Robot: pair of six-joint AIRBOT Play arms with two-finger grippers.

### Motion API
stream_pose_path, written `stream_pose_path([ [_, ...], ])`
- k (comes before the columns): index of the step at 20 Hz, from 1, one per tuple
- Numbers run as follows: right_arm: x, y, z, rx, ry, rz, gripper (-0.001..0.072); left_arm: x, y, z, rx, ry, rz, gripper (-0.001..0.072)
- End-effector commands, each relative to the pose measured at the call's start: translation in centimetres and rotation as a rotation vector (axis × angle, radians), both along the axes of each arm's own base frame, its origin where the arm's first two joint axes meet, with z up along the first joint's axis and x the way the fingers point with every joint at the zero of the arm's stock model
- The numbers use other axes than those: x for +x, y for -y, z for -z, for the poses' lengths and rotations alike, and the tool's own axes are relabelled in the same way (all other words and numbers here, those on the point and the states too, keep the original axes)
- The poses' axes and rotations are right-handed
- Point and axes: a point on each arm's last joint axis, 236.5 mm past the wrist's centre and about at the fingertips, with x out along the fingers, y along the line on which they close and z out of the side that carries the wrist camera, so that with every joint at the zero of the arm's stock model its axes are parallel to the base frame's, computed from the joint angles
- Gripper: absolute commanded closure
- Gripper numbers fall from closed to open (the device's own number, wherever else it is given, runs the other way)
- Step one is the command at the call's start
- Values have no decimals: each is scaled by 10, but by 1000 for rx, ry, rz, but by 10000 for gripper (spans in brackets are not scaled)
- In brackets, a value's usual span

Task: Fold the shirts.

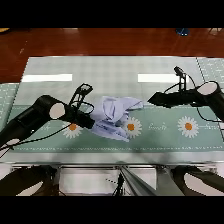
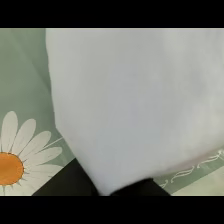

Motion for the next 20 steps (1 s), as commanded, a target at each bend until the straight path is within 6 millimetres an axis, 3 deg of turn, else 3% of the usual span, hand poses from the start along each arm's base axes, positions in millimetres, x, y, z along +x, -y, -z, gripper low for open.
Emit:
stream_pose_path([
  [1, 25, -18, 25, 103, -15, 85, 174, -1, -1, -5, -5, 6, 0, 675],
  [7, 31, -43, 64, 31, -13, 75, 185, -2, 3, -6, -22, 0, -5, 675],
  [12, 30, -67, 75, 12, -11, 88, 476, 4, 12, -11, -68, 23, -23, 675],
  [14, 33, -63, 73, 8, -4, 92, 657, 6, 14, -13, -74, 33, -24, 675],
  [15, 35, -60, 71, 11, -5, 86, 694, 8, 15, -16, -79, 40, -24, 675],
  [17, 38, -57, 55, 35, 4, 51, 694, 15, 19, -33, -103, 80, -21, 676],
  [18, 41, -54, 39, 47, 32, 20, 694, 21, 21, -47, -119, 121, -7, 676],
  [20, 50, -41, -4, 28, 125, -31, 695, 37, 24, -98, -182, 241, -3, 676],
])
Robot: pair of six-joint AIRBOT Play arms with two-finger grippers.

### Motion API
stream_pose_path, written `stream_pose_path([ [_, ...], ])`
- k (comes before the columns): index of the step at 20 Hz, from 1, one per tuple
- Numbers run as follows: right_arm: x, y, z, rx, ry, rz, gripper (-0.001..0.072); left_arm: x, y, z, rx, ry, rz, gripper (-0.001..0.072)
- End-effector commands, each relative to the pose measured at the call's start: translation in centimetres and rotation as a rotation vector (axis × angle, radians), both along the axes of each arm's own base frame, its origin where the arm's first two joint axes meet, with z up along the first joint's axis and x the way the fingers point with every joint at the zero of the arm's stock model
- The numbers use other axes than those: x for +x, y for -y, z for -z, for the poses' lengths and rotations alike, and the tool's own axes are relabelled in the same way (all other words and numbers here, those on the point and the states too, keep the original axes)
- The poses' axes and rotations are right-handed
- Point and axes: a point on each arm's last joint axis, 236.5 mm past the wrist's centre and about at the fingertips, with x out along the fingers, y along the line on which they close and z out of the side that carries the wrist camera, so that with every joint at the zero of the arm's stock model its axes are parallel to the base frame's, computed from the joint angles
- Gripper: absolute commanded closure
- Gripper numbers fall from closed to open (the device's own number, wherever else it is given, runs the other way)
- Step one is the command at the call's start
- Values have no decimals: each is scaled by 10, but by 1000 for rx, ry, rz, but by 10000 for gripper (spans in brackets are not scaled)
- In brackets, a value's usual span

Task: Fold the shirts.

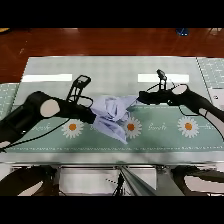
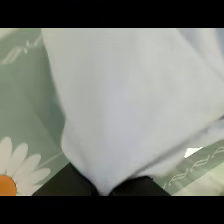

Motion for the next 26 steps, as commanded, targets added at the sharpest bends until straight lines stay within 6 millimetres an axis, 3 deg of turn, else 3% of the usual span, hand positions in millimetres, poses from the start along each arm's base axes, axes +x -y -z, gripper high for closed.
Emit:
stream_pose_path([
  [1, 9, 22, -67, -50, 142, -92, 695, 26, 1, -82, -99, 195, -13, 676],
  [4, 13, 65, -177, -224, 414, -113, 695, 44, -31, -215, -213, 494, -100, 676],
  [7, -8, 109, -300, -394, 696, -8, 695, 30, -88, -334, -264, 787, -222, 676],
  [8, -23, 122, -337, -438, 770, 46, 695, 20, -103, -363, -282, 857, -255, 676],
  [10, -56, 137, -394, -492, 890, 133, 695, -5, -114, -401, -331, 943, -272, 676],
  [12, -90, 138, -432, -499, 985, 171, 695, -29, -106, -418, -415, 959, -242, 676],
  [14, -118, 135, -445, -482, 1014, 181, 695, -47, -92, -413, -466, 901, -190, 676],
  [16, -139, 131, -431, -491, 950, 141, 695, -60, -81, -385, -436, 774, -136, 675],
  [20, -178, 139, -350, -587, 603, -8, 695, -92, -66, -301, -341, 419, -41, 675],
  [23, -207, 140, -289, -587, 286, -141, 696, -93, -57, -243, -313, 228, -37, 675],
  [24, -207, 140, -276, -580, 220, -167, 696, -88, -56, -220, -295, 174, -44, 675],
  [26, -185, 144, -254, -576, 169, -165, 696, -74, -53, -171, -257, 90, -43, 675],
])
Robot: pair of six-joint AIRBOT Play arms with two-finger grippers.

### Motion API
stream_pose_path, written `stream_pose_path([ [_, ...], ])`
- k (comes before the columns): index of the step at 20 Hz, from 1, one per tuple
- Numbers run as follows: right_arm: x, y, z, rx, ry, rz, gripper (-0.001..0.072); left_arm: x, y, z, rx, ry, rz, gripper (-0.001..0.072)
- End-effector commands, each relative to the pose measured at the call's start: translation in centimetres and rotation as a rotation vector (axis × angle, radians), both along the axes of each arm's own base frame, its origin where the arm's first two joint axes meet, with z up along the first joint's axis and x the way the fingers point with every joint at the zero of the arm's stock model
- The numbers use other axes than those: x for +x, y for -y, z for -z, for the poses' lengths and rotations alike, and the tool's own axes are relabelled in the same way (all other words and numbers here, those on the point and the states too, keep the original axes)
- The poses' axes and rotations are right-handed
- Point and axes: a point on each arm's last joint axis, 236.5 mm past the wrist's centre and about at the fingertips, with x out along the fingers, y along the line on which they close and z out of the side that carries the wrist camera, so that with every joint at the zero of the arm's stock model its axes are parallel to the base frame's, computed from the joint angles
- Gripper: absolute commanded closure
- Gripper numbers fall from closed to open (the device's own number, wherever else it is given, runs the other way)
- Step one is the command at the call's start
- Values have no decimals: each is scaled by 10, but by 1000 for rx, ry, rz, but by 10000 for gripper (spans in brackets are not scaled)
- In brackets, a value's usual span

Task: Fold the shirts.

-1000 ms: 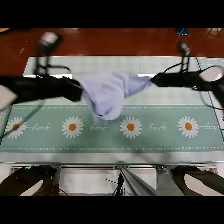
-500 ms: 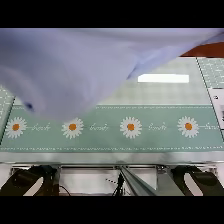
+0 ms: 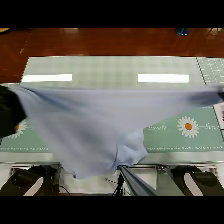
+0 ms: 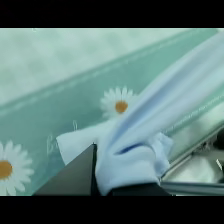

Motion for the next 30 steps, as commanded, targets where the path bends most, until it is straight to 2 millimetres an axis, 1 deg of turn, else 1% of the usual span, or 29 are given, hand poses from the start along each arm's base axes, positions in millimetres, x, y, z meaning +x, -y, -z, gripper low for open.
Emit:
stream_pose_path([
  [1, 9, 8, 52, -17, -202, 11, 695, 10, 8, 82, 50, -178, 34, 675],
  [2, 27, 9, 66, -12, -216, 19, 695, 23, 10, 98, 52, -194, 21, 675],
  [3, 45, 9, 77, -4, -230, 24, 696, 38, 13, 111, 59, -193, 19, 675],
  [4, 64, 9, 88, 6, -239, 30, 696, 53, 16, 117, 66, -178, 21, 675],
  [6, 102, 9, 107, 25, -227, 45, 695, 94, 22, 122, 76, -103, 17, 675],
  [7, 119, 9, 115, 37, -210, 54, 695, 114, 25, 122, 79, -64, 11, 675],
  [9, 151, 7, 123, 67, -155, 73, 695, 153, 31, 114, 77, 6, -5, 675],
  [11, 182, 12, 121, 88, -65, 115, 695, 192, 35, 97, 70, 78, -40, 675],
  [13, 209, 18, 112, 121, 34, 177, 696, 227, 39, 80, 50, 147, -74, 675],
  [14, 219, 20, 110, 139, 65, 204, 696, 241, 42, 78, 43, 165, -85, 675],
  [15, 225, 21, 113, 147, 75, 214, 695, 250, 45, 85, 45, 158, -89, 676],
  [16, 230, 19, 121, 159, 62, 218, 695, 256, 47, 99, 53, 133, -88, 676],
  [19, 237, 20, 157, 152, -15, 223, 695, 267, 49, 153, 90, 24, -82, 675],
  [21, 239, 20, 180, 152, -66, 228, 695, 265, 50, 183, 89, -77, -101, 675],
  [22, 239, 20, 187, 150, -86, 228, 695, 257, 51, 197, 87, -153, -109, 666],
  [23, 238, 20, 191, 149, -98, 227, 695, 246, 51, 208, 101, -214, -91, 582],
  [24, 238, 20, 190, 147, -96, 225, 695, 232, 49, 215, 126, -273, -60, 381],
  [25, 237, 20, 187, 143, -91, 221, 695, 219, 41, 218, 160, -319, -39, 306],
  [26, 235, 21, 184, 130, -89, 212, 695, 211, 28, 212, 185, -358, -41, 307],
  [27, 231, 24, 181, 105, -88, 205, 695, 208, 13, 196, 178, -379, -69, 307],
  [29, 221, 36, 177, 29, -100, 193, 695, 209, -24, 150, 148, -340, -147, 307],
  [30, 215, 43, 177, -13, -113, 189, 695, 204, -46, 131, 122, -335, -216, 307],
])
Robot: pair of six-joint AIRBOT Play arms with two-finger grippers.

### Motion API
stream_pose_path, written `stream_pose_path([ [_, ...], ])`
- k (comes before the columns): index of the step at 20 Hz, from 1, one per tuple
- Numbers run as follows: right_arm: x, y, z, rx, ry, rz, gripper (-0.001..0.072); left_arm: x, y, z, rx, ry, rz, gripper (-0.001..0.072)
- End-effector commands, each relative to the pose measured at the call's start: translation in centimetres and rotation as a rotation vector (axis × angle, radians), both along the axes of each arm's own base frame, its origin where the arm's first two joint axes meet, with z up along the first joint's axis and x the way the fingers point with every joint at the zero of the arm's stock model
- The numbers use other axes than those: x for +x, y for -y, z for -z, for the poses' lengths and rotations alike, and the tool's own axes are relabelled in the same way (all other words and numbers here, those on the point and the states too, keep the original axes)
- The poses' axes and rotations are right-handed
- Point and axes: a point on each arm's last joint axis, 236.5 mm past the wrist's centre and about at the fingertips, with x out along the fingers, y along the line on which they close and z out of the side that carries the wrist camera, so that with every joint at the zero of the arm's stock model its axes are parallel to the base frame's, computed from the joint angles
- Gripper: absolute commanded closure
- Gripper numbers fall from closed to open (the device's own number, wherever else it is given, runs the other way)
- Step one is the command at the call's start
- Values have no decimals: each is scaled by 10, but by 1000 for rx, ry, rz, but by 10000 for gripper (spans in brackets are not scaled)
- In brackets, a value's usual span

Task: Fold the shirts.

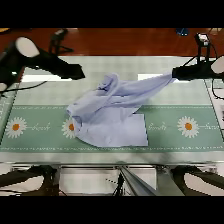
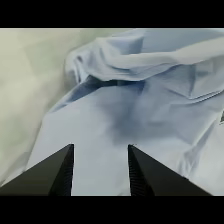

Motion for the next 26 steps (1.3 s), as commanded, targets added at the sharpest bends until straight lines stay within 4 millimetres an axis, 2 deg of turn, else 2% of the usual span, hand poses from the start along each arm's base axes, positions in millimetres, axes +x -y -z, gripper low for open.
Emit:
stream_pose_path([
  [1, -19, 23, 1, -140, -59, -27, 695, -34, -59, -43, -7, -72, -140, 304],
  [2, -23, 29, 2, -170, -75, -29, 695, -54, -67, -44, -9, -111, -159, 263],
  [3, -24, 32, 3, -181, -82, -24, 695, -77, -68, -35, -4, -170, -156, 179],
  [4, -24, 31, 3, -177, -81, -24, 695, -109, -61, -17, -11, -262, -152, 97],
  [5, -23, 30, 3, -172, -77, -24, 695, -139, -49, 3, -36, -345, -151, 58],
  [8, -22, 31, 2, -173, -74, -23, 695, -216, 12, 66, -204, -507, -160, 52],
  [11, -23, 30, 3, -172, -75, -23, 695, -264, 60, 109, -365, -632, -206, 52],
  [13, -23, 30, 3, -172, -75, -23, 695, -276, 76, 126, -393, -651, -229, 52],
  [16, -22, 30, 2, -172, -74, -23, 695, -272, 92, 138, -394, -606, -241, 36],
  [18, -22, 30, 2, -172, -74, -23, 695, -268, 97, 148, -380, -589, -257, 34],
  [22, -20, 30, 1, -173, -64, -22, 695, -274, 105, 172, -358, -654, -268, 34],
  [24, -20, 30, 1, -171, -64, -22, 695, -268, 113, 176, -397, -666, -279, 34],
  [26, -21, 29, 2, -163, -68, -22, 695, -254, 116, 182, -427, -655, -342, 35],
])
